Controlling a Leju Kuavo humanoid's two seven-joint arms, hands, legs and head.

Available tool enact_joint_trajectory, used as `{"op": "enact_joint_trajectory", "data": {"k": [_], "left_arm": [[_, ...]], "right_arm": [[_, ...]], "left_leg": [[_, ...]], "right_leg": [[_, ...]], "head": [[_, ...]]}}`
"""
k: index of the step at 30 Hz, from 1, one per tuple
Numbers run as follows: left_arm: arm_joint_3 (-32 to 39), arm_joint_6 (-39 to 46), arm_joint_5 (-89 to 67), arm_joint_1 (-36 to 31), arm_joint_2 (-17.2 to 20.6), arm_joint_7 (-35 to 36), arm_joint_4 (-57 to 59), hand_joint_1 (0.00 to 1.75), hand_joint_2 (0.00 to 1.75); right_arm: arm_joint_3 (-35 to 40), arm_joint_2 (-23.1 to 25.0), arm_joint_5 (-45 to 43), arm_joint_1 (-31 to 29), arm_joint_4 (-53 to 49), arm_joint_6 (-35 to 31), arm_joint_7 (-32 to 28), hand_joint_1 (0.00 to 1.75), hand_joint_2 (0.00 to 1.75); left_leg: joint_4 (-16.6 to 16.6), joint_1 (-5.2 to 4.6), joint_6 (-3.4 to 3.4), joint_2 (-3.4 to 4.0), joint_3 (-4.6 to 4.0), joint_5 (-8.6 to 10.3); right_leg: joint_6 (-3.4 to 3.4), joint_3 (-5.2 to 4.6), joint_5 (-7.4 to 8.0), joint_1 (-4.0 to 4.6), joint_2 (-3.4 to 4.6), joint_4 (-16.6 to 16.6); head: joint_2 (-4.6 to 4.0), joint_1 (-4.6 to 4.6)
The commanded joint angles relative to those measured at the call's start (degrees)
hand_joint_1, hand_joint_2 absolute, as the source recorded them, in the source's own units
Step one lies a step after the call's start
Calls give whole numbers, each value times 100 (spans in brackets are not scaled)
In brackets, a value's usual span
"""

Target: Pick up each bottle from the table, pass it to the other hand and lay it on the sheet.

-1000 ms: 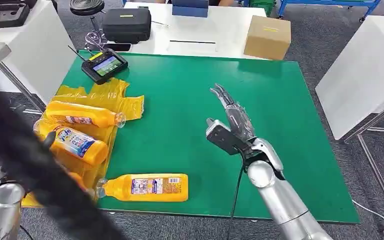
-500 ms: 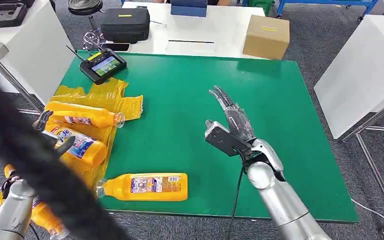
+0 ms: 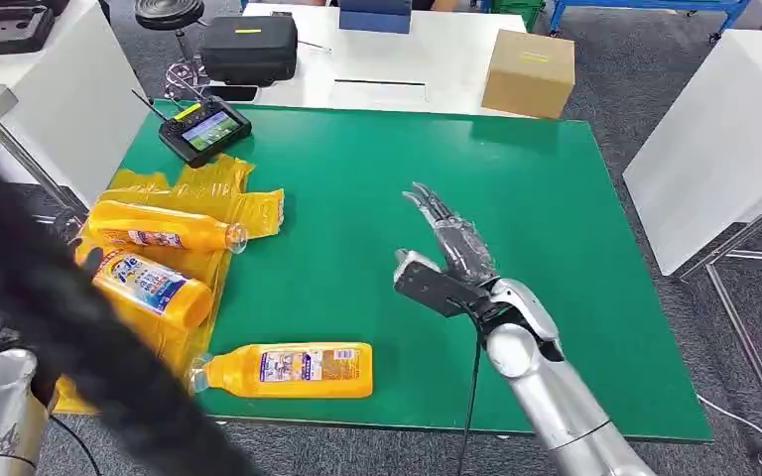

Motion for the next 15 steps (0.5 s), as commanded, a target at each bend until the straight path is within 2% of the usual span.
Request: {"op": "enact_joint_trajectory", "data": {"k": [1,4,10,14,15], "left_arm": [[477,-201,1045,7,-645,-24,-1396,0,0],[340,-156,1166,-37,-888,79,-1786,0,0],[333,-93,1133,-37,-932,23,-1823,0,0],[160,-13,1080,-34,-1018,60,-1974,0,0],[106,35,1035,-59,-1007,70,-1938,0,0]], "right_arm": [[1199,255,319,-659,1196,440,134,0,175],[1542,389,446,-813,1499,513,188,0,175],[1686,402,504,-937,1570,580,237,0,175],[2042,714,480,-1302,1963,750,357,0,175],[2134,789,451,-1381,2073,793,395,0,0]], "left_leg": [[-3,9,-24,15,10,-4],[-3,7,-21,7,8,-1],[-5,6,-24,5,12,-2],[-1,5,-18,7,2,-1],[-4,7,-32,15,13,-4]], "right_leg": [[-10,9,1,6,11,-6],[-9,8,0,4,1,-6],[-10,9,0,2,5,-6],[-8,0,1,2,7,-2],[-14,10,0,3,14,-4]], "head": [[0,0],[0,0],[0,0],[0,2],[0,4]]}}
